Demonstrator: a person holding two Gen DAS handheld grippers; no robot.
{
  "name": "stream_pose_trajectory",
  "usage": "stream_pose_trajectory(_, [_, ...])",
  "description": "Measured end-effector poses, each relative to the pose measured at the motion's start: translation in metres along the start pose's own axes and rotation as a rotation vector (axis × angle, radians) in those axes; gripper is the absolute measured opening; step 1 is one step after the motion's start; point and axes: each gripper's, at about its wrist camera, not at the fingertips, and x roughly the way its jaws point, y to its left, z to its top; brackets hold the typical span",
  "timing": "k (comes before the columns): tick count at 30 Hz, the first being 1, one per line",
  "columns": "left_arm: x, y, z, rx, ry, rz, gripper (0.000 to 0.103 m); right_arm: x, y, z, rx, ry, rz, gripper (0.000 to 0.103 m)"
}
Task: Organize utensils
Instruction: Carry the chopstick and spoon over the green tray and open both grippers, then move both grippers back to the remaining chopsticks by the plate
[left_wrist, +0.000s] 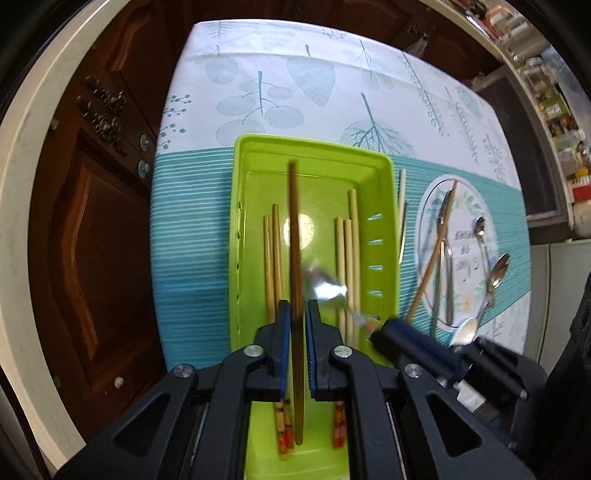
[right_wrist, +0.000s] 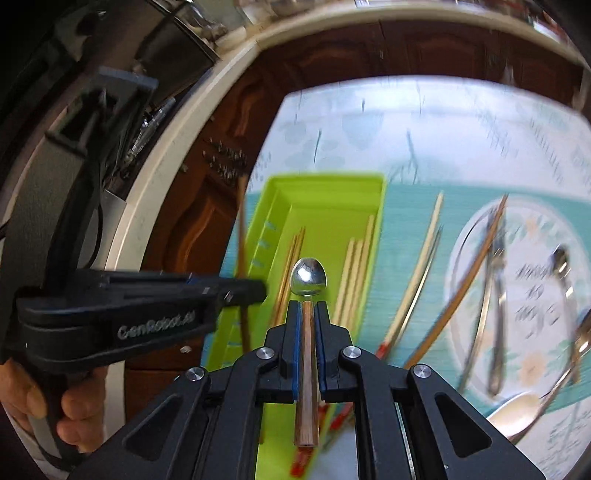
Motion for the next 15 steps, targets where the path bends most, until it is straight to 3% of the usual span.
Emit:
stream_pose_trajectory(4, [0.005,0.000,0.000,0.024,-0.001,0.016,0.045,0.011,0.002,-0.009,0.004,0.021,-0.001,0.011])
stream_pose_trajectory(15, [-0.002,-0.010,-0.028,0.055,-0.015,0.014,0.050,-0.005,-0.002,-0.032,-0.009,0.032,0.001,0.013])
